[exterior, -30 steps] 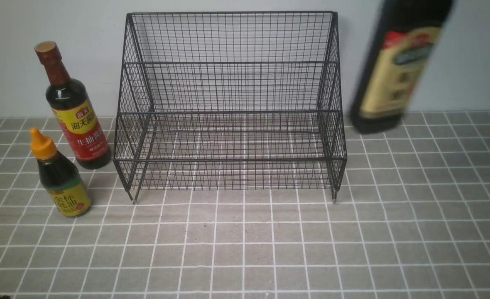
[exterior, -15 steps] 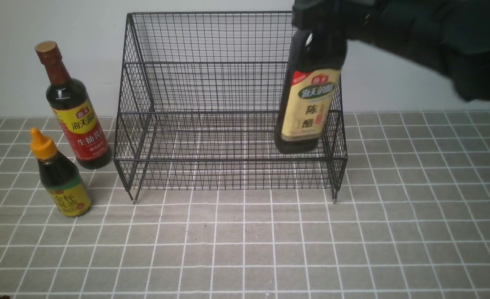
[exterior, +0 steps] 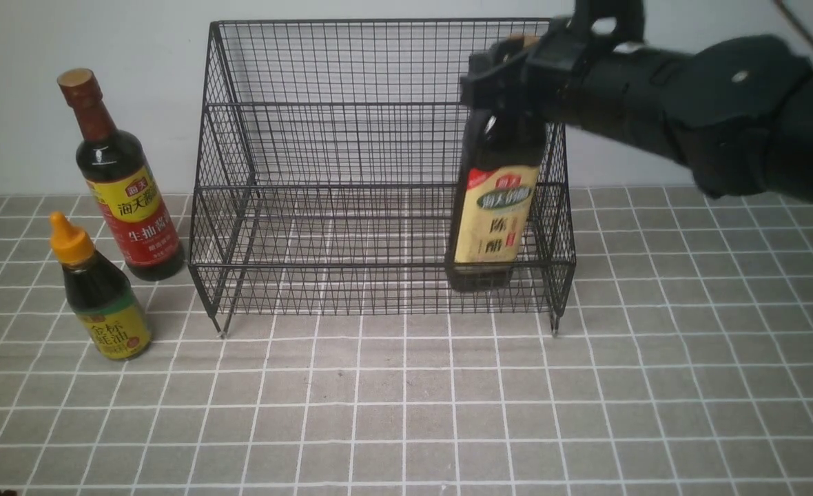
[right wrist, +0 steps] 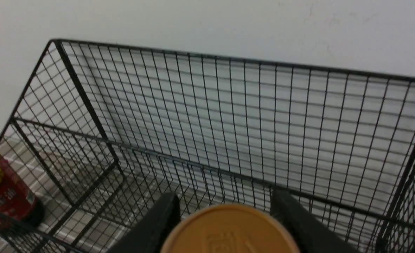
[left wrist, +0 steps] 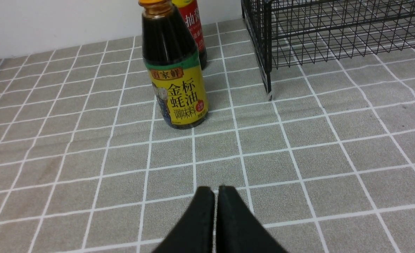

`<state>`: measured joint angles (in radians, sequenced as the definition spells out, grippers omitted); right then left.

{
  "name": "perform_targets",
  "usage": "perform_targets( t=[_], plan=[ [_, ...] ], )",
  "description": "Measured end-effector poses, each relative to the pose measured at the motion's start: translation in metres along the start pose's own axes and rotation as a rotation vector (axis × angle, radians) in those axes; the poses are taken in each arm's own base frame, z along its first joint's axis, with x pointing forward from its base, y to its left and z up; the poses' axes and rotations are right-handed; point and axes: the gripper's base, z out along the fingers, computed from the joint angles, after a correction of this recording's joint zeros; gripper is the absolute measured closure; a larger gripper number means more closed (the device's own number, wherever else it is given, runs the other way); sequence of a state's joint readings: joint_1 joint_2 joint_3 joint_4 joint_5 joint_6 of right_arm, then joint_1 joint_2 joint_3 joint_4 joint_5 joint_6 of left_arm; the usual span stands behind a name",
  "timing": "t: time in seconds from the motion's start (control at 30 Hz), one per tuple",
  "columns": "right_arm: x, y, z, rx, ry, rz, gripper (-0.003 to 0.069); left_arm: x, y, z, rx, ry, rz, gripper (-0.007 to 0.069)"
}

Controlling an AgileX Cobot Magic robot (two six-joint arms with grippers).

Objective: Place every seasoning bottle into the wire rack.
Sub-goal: Use the right arm to put the condiment bottle back on the shelf, then use the left arm to grab the condiment bottle closest to it

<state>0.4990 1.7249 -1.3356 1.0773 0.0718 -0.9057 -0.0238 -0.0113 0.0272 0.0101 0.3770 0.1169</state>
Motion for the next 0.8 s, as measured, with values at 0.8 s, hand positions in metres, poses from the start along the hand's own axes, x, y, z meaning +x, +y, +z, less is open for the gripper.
perform_targets(
  t=[0.8],
  plan=[
    [-0.028,0.008,-0.030,-0.056,-0.061,-0.034,0.0102,0.000,0.000,0.000,0.000,0.000,0.000,0.0631]
  ],
)
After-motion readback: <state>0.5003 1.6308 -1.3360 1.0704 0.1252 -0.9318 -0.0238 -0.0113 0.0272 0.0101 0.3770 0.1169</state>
